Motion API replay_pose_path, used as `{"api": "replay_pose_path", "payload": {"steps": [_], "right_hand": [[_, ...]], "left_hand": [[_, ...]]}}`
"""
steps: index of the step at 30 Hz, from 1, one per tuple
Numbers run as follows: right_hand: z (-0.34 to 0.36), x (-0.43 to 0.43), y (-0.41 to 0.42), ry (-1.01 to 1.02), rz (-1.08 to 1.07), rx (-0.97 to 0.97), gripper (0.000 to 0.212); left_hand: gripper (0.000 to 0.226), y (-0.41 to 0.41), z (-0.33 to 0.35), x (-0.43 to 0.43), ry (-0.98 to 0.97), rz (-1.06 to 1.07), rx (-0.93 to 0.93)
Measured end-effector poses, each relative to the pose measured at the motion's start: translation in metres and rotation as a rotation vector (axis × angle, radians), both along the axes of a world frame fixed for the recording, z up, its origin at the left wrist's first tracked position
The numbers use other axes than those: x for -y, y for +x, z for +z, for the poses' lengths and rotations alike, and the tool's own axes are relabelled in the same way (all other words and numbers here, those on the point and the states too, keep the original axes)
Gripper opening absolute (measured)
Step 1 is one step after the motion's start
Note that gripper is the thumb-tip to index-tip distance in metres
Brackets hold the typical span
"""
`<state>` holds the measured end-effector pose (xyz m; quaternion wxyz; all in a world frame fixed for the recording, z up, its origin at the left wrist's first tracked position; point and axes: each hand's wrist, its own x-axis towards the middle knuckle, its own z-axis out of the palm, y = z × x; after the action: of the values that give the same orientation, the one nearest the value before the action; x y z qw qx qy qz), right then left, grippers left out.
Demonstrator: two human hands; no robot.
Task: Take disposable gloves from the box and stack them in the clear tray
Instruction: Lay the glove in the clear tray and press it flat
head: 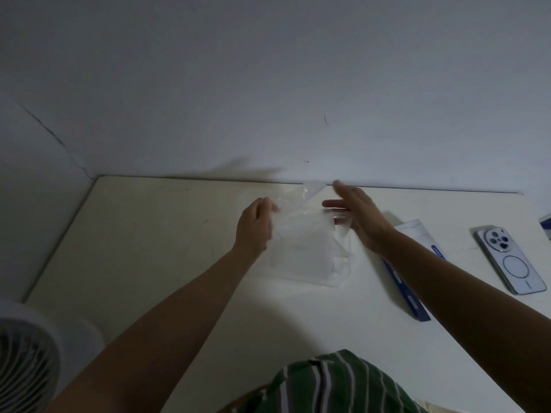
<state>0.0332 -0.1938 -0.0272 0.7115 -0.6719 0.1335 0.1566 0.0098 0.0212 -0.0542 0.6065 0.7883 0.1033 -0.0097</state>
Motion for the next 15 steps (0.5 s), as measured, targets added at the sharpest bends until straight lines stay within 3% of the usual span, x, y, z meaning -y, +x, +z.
{"api": "replay_pose_path", "payload": {"steps": [2, 6, 10, 15], "right_hand": [[0.0, -0.009, -0.001, -0.054, 0.135, 0.008, 0.07], [-0.004, -0.017, -0.001, -0.191, 0.191, 0.059, 0.006], [-0.007, -0.007, -0.003, -0.303, 0.106, 0.077, 0.009], [-0.005, -0.006, -0.007, -0.263, 0.156, 0.094, 0.009]], "left_hand": [[0.038, -0.001, -0.001, 0.001, -0.001, -0.046, 0.014], [0.037, 0.0, -0.001, 0.0, 0.044, 0.034, 0.047], [0.039, 0.009, -0.005, -0.004, 0.157, 0.18, 0.034], [0.051, 0.013, 0.002, 0.002, -0.159, -0.022, -0.33]]}}
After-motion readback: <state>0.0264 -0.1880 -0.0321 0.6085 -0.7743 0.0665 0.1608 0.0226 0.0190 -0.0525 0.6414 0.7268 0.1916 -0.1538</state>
